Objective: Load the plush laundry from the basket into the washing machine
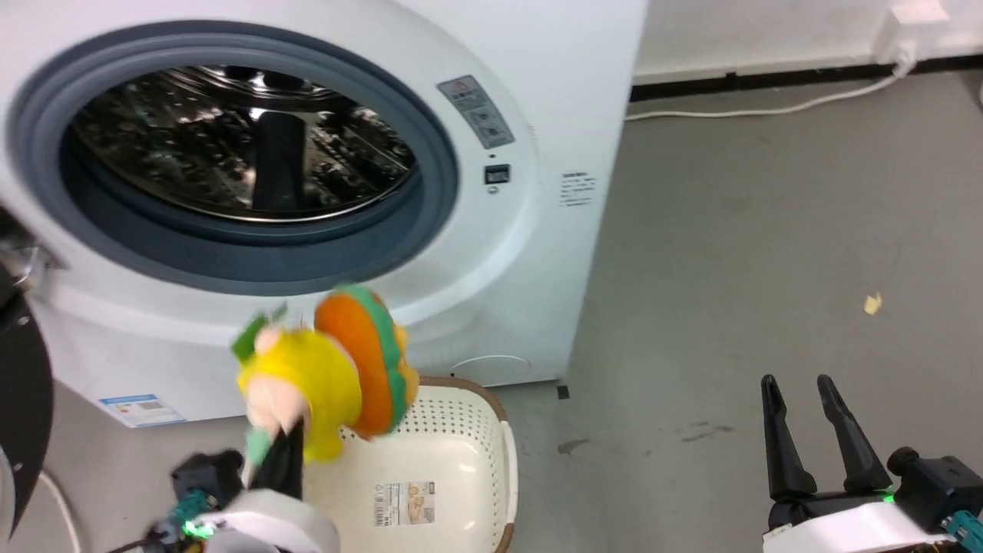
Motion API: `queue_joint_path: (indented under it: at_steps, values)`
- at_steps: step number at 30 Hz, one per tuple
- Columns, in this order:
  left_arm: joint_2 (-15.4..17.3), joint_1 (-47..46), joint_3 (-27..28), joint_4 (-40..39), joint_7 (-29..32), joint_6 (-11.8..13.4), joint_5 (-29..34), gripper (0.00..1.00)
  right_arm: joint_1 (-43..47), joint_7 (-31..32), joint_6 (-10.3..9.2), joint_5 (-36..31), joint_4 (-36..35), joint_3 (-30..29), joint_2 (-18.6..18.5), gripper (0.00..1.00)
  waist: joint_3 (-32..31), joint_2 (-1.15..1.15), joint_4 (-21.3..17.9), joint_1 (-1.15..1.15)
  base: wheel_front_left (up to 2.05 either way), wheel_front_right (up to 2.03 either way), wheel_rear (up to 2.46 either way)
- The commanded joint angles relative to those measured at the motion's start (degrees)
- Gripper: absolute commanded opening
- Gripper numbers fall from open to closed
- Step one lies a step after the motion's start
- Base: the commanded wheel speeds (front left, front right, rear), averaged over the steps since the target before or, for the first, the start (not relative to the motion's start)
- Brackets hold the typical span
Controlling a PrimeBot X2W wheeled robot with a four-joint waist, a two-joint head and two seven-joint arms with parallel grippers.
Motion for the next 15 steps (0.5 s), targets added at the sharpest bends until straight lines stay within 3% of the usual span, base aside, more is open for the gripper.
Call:
queue_joint_path:
  at_steps: [1,8,15]
  values:
    - [-0.36,0.54,1.14,-4.2,-0.31,0.18,1.22,0.0,0.72,-0.26,-0.04,-0.22,-0.38,-0.07,-0.03,1.0,0.12,0.0,0.55,0.01,0.0,0.0,0.0]
    - [-0.87,-0.98,6.47,-21.67,-0.32,-0.11,5.75,0.0,-1.61,-0.26,-0.04,-0.08,-1.53,0.93,-0.03,1.0,5.97,0.0,-0.84,0.01,0.0,0.0,0.0]
    - [3.98,-12.48,8.59,-23.99,1.2,-0.77,7.54,0.0,-5.73,-0.26,-0.04,0.46,-2.91,1.7,-0.03,1.0,16.18,0.0,-4.03,0.01,0.0,0.0,0.0]
